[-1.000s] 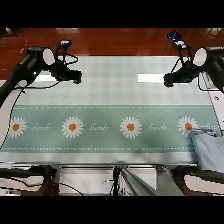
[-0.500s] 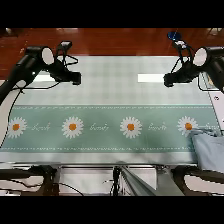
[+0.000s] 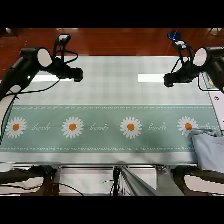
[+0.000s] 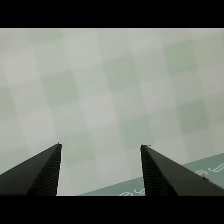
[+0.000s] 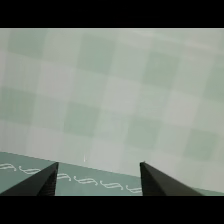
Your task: Fold the shirts.
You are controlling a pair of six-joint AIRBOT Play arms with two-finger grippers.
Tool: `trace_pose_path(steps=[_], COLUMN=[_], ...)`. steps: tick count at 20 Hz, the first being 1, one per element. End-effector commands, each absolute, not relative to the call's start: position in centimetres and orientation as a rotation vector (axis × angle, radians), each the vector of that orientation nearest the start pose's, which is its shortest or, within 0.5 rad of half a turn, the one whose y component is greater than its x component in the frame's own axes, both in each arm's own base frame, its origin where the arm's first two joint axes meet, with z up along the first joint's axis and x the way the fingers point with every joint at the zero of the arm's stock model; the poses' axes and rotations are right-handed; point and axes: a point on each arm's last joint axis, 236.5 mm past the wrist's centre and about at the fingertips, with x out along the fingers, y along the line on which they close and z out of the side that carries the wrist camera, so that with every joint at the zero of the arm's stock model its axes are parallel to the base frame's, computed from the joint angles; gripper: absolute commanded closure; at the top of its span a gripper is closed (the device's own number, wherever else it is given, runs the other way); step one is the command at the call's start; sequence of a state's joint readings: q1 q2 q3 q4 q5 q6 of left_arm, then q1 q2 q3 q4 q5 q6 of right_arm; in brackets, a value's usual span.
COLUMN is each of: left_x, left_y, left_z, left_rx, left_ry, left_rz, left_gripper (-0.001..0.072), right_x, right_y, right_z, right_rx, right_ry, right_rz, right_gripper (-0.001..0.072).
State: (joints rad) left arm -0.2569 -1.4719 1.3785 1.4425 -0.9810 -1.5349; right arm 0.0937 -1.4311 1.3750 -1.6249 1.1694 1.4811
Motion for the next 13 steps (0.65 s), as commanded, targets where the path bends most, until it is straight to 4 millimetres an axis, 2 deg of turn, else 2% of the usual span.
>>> trace_pose_path(steps=[1, 6, 13], left_x=[45.1, 46.7, 47.0], left_y=[-14.3, -14.6, -14.7], left_z=[1.5, 2.4, 2.6], left_rx=[0.043, 0.03, 0.028], left_ry=[1.08, 1.004, 0.987], left_rz=[-0.301, -0.299, -0.298], left_gripper=[0.0138, 0.0137, 0.0137], right_x=[43.5, 43.5, 43.5], right_y=[2.9, 2.9, 2.9], right_z=[2.4, 2.4, 2.4], right_rx=[-0.184, -0.184, -0.184], right_ry=[1.219, 1.219, 1.219], right_rz=[0.107, 0.107, 0.107], right_gripper=[0.0128, 0.0128, 0.0128])
